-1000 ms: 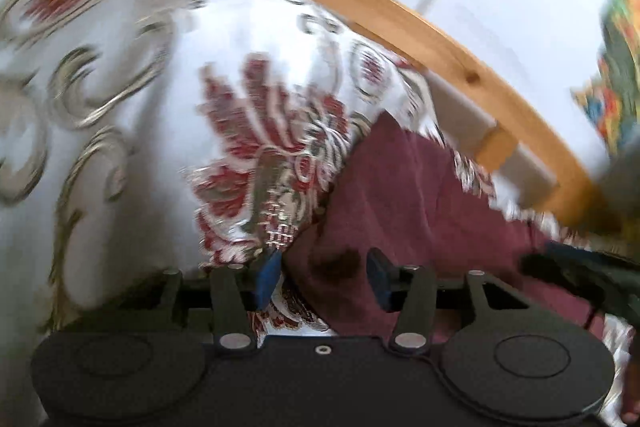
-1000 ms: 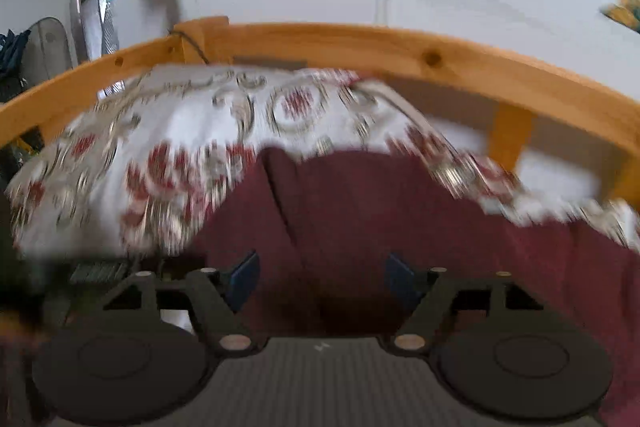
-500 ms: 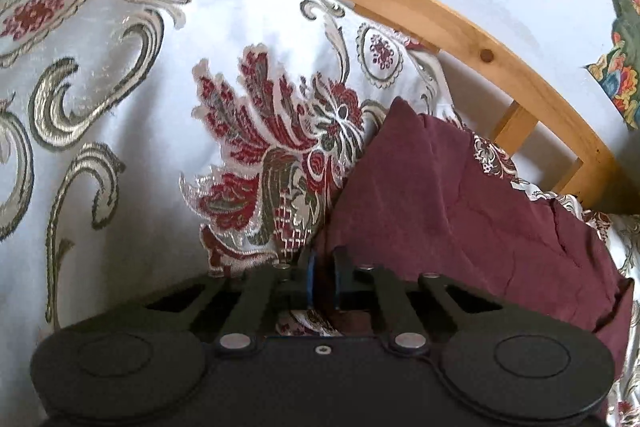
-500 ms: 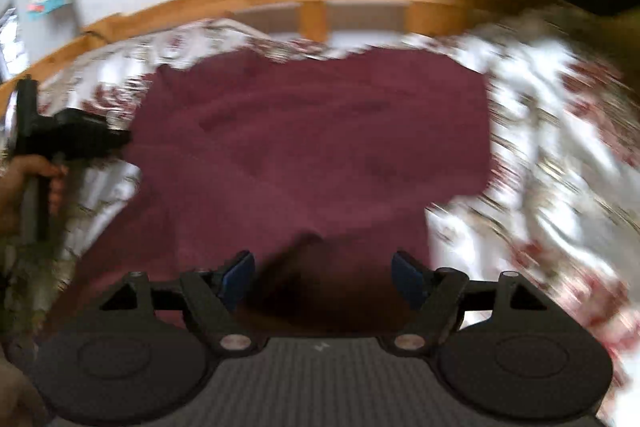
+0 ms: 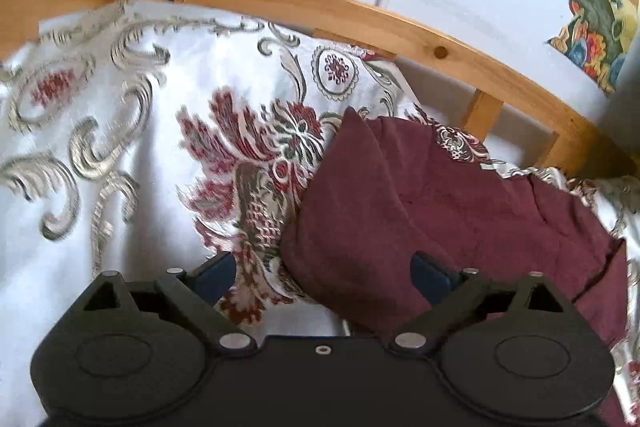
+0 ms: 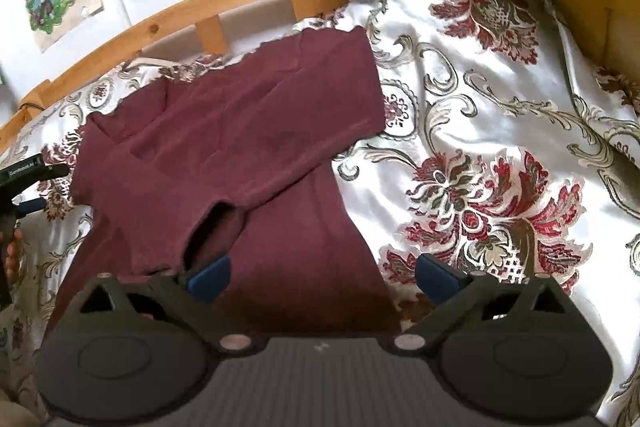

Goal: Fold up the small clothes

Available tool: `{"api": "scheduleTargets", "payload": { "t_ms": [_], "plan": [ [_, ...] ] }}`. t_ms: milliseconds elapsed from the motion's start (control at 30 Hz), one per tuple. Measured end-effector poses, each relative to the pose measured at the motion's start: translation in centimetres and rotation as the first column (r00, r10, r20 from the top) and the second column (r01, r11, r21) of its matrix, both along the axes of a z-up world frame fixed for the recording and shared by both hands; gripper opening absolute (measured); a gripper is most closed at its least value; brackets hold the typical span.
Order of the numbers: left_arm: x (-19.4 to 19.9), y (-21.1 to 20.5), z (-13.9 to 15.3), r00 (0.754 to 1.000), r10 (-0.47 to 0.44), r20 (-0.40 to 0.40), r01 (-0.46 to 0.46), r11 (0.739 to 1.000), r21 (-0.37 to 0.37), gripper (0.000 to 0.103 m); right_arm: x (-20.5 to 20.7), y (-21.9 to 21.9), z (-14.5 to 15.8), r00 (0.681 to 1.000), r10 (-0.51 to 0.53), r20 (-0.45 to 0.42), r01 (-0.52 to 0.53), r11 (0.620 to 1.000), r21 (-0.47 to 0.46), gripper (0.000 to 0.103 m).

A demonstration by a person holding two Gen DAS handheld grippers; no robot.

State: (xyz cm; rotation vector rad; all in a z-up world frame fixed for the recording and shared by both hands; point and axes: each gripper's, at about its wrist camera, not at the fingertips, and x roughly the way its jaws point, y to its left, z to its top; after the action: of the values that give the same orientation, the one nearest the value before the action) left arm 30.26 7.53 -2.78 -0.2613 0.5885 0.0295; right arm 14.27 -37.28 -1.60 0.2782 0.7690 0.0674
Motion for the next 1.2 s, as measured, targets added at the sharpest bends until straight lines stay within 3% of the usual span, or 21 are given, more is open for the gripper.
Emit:
{"api": "scheduleTargets", "payload": {
  "t_ms": [133, 333, 533, 633, 700, 767, 900, 1000, 1100, 1200],
  "plan": [
    [1.5, -0.1, 1.4, 0.998, 0.028, 0.048, -0.031, 0.996, 0.078, 0.102, -0.4, -0.5, 0.3, 1.000, -0.016, 0.024, 0.015, 0.999, 0.040, 0.103],
    [7.9, -0.7, 1.7, 1.000, 0.026, 0.007, -0.026, 0.985, 0.168, 0.102, 0.1, -1.7, -0.2, 0.999, -0.034, -0.009, 0.035, 0.991, 0.126, 0.103],
    [13.1, -2.0, 0.9, 0.997, 0.062, -0.044, -0.044, 0.937, 0.346, 0.101, 0.8, -1.8, -0.8, 0.999, -0.014, -0.033, 0.019, 0.988, 0.153, 0.103],
    [14.1, -3.0, 0.5, 0.995, 0.065, -0.074, -0.027, 0.903, 0.429, 0.101, 0.8, -1.6, -0.8, 0.999, -0.008, -0.035, 0.013, 0.989, 0.150, 0.103],
    [14.1, -3.1, 0.5, 0.994, 0.060, -0.089, -0.014, 0.894, 0.448, 0.101, 0.9, -1.5, -0.8, 0.999, -0.009, -0.035, 0.014, 0.989, 0.145, 0.103],
    [13.3, -2.7, 1.0, 0.995, 0.059, -0.086, -0.018, 0.910, 0.414, 0.101, 0.8, -1.5, -0.8, 0.999, -0.015, -0.038, 0.021, 0.990, 0.137, 0.103],
    [9.3, -1.4, 2.6, 0.996, 0.058, -0.072, -0.036, 0.960, 0.277, 0.102, 0.6, -2.0, -0.8, 0.998, -0.049, -0.040, 0.054, 0.989, 0.141, 0.103],
    [4.8, -0.5, 3.8, 0.995, -0.006, -0.098, 0.022, 0.985, 0.172, 0.102, 0.6, -2.7, -1.1, 0.995, -0.074, -0.066, 0.084, 0.981, 0.175, 0.103],
    [-0.5, 0.1, 4.2, 0.983, -0.097, -0.159, 0.108, 0.992, 0.062, 0.102, 0.5, -3.6, -1.5, 0.991, -0.086, -0.099, 0.108, 0.963, 0.247, 0.103],
    [-5.1, 0.4, 3.5, 0.954, -0.186, -0.237, 0.180, 0.983, -0.047, 0.102, 0.2, -4.3, -2.1, 0.987, -0.079, -0.140, 0.121, 0.938, 0.325, 0.103]
  ]
}}
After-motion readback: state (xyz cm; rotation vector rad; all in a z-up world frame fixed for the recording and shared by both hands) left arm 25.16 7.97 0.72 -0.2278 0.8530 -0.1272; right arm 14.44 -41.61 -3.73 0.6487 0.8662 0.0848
